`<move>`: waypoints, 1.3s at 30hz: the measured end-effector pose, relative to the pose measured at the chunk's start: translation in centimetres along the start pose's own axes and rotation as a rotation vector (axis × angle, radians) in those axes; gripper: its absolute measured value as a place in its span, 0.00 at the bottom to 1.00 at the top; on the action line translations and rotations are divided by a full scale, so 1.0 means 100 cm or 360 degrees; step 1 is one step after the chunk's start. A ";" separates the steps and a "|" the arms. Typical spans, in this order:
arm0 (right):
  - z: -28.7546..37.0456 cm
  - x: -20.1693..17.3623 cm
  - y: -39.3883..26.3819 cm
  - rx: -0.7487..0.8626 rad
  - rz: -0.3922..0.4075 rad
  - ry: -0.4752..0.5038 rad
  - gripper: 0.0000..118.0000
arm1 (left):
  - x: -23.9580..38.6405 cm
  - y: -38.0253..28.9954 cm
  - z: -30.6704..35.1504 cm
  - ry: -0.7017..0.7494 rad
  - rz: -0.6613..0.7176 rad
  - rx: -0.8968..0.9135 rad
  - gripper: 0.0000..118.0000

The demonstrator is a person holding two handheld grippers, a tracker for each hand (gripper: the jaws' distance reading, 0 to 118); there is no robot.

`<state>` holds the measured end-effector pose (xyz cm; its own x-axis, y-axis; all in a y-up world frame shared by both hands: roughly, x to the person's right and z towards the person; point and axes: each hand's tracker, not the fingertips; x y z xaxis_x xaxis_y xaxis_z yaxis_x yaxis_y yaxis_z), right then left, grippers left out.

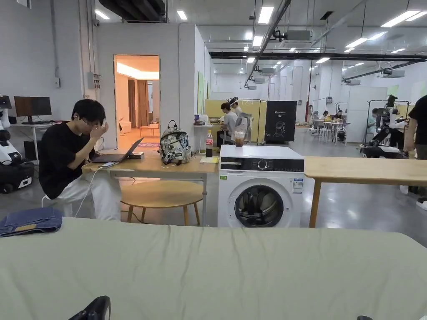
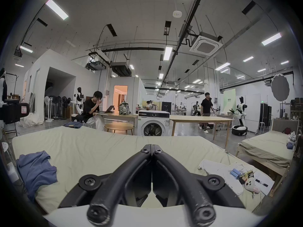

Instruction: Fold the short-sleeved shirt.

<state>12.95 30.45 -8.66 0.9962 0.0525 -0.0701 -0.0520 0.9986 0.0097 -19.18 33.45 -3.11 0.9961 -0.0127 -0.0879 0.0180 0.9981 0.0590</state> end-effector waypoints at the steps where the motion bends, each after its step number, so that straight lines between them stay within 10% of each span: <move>1: 0.000 0.000 0.000 -0.0001 0.0005 0.0000 0.00 | 0.000 0.000 0.000 0.0006 -0.0001 0.0001 0.00; 39: -0.028 -0.129 -0.012 -0.0092 -0.0124 0.0680 0.00 | -0.116 -0.013 0.084 0.0591 -0.0032 -0.0179 0.00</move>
<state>0.00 28.59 -10.61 0.8793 -0.0376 -0.4749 0.0063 0.9977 -0.0672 -29.99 31.77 6.20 0.8960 -0.0305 -0.4429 0.0073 0.9985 -0.0538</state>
